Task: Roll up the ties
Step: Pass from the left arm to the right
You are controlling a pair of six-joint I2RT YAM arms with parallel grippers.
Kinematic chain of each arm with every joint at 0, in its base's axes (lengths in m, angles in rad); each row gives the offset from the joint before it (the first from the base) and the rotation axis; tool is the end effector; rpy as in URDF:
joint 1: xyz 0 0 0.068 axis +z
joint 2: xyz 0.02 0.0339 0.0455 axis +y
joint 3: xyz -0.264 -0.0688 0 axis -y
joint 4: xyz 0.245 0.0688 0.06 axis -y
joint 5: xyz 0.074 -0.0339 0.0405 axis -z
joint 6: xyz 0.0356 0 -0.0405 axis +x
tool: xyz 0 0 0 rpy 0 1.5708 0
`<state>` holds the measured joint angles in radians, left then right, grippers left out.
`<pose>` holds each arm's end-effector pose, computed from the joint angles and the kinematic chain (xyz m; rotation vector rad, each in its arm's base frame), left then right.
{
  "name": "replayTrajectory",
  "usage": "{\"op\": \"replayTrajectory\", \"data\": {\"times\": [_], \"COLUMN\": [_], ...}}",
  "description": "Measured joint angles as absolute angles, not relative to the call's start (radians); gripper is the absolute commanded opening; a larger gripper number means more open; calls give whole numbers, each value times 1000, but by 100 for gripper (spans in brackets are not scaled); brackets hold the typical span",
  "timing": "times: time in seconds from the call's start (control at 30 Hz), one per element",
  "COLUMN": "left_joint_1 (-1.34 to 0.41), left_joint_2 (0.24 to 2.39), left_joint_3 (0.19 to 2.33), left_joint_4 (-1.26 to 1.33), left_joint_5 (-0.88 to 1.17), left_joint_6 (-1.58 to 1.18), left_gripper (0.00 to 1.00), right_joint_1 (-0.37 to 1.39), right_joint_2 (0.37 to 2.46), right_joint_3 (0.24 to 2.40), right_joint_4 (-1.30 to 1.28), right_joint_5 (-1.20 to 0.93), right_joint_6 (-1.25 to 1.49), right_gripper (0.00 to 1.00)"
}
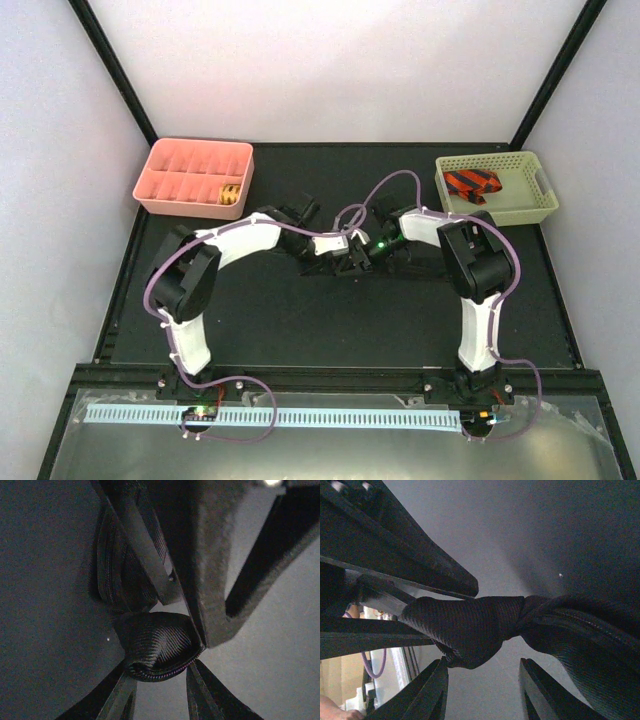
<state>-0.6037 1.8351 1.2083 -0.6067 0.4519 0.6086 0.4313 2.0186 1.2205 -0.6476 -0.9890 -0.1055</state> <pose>0.2856 -0.2158 0.1732 1.6483 2.1897 -0.6284 0.3146 0.1775 0.1251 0.8102 -2.5992 -1.4753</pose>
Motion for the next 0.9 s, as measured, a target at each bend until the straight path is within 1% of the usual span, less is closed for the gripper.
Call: {"op": "replayTrajectory", "data": {"times": [0.1,0.23,0.47,0.6,0.9], "left_joint_1": [-604,-604,-604,-604,-604], "left_joint_2": [1864,1876,1877,1880,1888], "left_joint_3": [1243,1257,1258,1261,1277], "left_joint_4": [-616,-625,-638,-640,-646], "left_joint_5": [457,458,458,458,458], "left_joint_6": [609,609,609,609,608], "left_gripper": [31,31,31,31,31], "right_joint_1": [429,413,385,389,397], "right_joint_2": [2019,2019,2014,2013,2013], "right_joint_3": [1216,1217,1217,1217,1216], "right_joint_4": [-631,-603,-538,-506,-461], "right_joint_5": [-990,-991,-992,-993,-998], "right_joint_6": [-94,-70,-15,13,47], "right_gripper": [44,49,50,55,54]}}
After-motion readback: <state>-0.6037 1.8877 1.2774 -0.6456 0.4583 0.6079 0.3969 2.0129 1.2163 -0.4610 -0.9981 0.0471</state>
